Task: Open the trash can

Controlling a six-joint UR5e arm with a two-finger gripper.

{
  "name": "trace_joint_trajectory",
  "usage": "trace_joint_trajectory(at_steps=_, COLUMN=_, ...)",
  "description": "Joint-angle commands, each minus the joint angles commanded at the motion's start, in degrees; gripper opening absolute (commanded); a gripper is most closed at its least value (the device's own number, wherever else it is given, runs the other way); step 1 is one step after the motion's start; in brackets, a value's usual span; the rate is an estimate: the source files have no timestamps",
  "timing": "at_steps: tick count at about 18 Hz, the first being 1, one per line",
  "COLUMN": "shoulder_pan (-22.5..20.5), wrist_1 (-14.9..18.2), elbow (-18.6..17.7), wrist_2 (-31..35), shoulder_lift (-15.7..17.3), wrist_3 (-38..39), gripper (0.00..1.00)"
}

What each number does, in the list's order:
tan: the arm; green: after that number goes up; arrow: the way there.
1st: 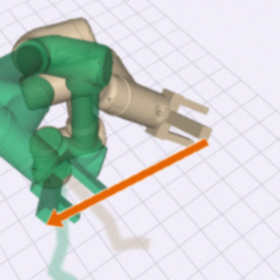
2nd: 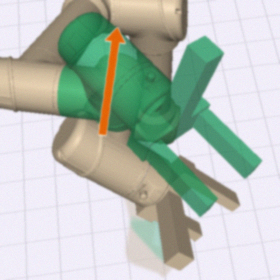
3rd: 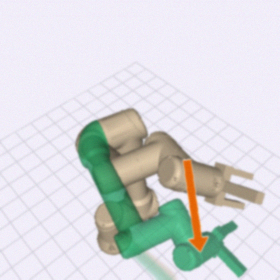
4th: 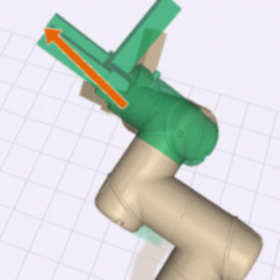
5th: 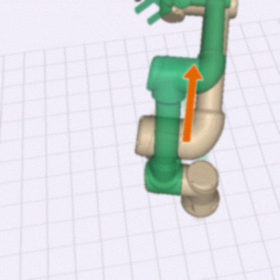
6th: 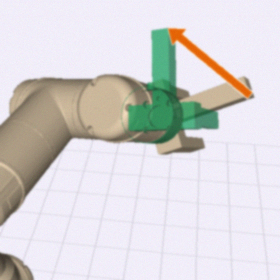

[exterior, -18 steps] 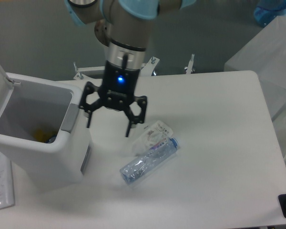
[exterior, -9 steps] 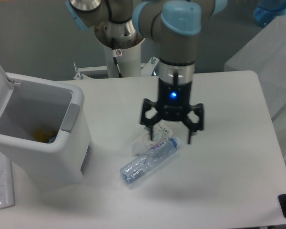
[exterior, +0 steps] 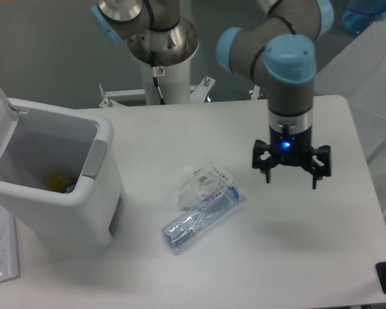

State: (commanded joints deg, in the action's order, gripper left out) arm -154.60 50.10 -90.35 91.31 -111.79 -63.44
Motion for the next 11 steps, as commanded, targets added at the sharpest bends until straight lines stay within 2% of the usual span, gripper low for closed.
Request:
trace_joint_trajectory(at_steps=2, shoulder_pan=0.0, wrist_1=0.0, elbow=0.1, wrist_2=0.4, shoulder_lift=-0.8, wrist_3=-2.5, gripper=1.00)
trace_joint_trajectory(at_steps=7, shoulder_pan=0.3, wrist_1=-0.2, elbow=-0.8, wrist_2=0.5, shoulder_lift=-1.4, wrist_3=-2.7, gripper=1.00)
trace_joint_trajectory(at_steps=11, shoulder_pan=0.8, wrist_1=-0.4, elbow=-1.7, wrist_2=3.4, shoulder_lift=-1.9, wrist_3=-2.4, gripper=1.00)
